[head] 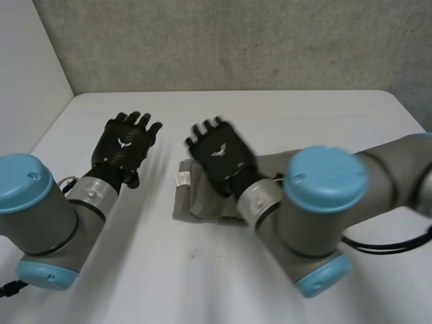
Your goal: Fold the towel.
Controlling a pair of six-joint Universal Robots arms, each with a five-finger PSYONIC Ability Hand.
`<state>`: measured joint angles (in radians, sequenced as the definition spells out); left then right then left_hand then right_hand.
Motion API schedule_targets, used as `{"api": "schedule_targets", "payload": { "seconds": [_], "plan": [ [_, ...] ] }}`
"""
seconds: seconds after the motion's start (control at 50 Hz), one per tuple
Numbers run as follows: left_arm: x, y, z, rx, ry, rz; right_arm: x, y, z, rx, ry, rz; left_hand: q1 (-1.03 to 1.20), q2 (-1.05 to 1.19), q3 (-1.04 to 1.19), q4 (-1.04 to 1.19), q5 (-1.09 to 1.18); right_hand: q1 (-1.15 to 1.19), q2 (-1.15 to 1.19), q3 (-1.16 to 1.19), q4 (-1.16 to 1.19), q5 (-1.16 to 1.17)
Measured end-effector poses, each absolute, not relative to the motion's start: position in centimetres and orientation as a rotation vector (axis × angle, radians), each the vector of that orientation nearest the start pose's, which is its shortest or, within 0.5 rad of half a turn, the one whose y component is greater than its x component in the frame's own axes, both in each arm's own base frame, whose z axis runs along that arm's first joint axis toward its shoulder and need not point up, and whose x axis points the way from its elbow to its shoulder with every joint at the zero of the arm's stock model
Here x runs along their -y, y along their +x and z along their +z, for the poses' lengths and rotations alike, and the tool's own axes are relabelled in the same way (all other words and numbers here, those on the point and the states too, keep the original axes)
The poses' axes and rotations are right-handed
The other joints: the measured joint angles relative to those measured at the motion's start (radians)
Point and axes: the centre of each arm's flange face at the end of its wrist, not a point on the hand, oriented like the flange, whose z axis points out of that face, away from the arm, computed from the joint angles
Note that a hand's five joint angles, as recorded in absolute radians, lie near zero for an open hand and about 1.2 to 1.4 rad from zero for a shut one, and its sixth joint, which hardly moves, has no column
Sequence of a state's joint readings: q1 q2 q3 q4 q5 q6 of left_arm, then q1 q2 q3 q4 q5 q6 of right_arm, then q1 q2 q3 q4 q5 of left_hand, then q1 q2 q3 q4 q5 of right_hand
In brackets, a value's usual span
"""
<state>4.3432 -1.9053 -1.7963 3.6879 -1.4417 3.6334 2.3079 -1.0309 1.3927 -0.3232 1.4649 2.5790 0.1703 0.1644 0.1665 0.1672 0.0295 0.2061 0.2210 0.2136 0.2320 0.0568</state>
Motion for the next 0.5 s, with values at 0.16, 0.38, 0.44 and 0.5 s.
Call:
{"api": "schedule_targets", "payload": {
  "seconds": [0.16,0.38,0.44,0.5],
  "plan": [
    [26.1,-28.5,20.8,-2.038,1.014,-2.409,24.4,31.4,20.1,-1.957,-1.084,-1.939,0.000,0.000,0.000,0.000,0.000,0.000,0.000,0.000,0.000,-0.001],
    [24.7,-31.4,20.0,-2.153,1.055,-2.475,26.9,23.6,15.2,-2.355,-0.929,-1.744,0.000,0.000,0.000,0.000,0.000,0.094,0.126,0.134,0.120,0.118],
    [24.7,-31.5,19.5,-2.167,1.065,-2.460,27.3,22.7,14.2,-2.392,-0.912,-1.726,0.000,0.000,0.000,0.000,0.000,0.462,0.553,0.535,0.518,0.498],
    [24.7,-31.3,19.1,-2.180,1.066,-2.440,28.1,22.0,13.5,-2.396,-0.903,-1.752,0.000,0.000,0.000,0.000,0.000,0.724,0.902,0.902,0.887,0.848]
  ]
}}
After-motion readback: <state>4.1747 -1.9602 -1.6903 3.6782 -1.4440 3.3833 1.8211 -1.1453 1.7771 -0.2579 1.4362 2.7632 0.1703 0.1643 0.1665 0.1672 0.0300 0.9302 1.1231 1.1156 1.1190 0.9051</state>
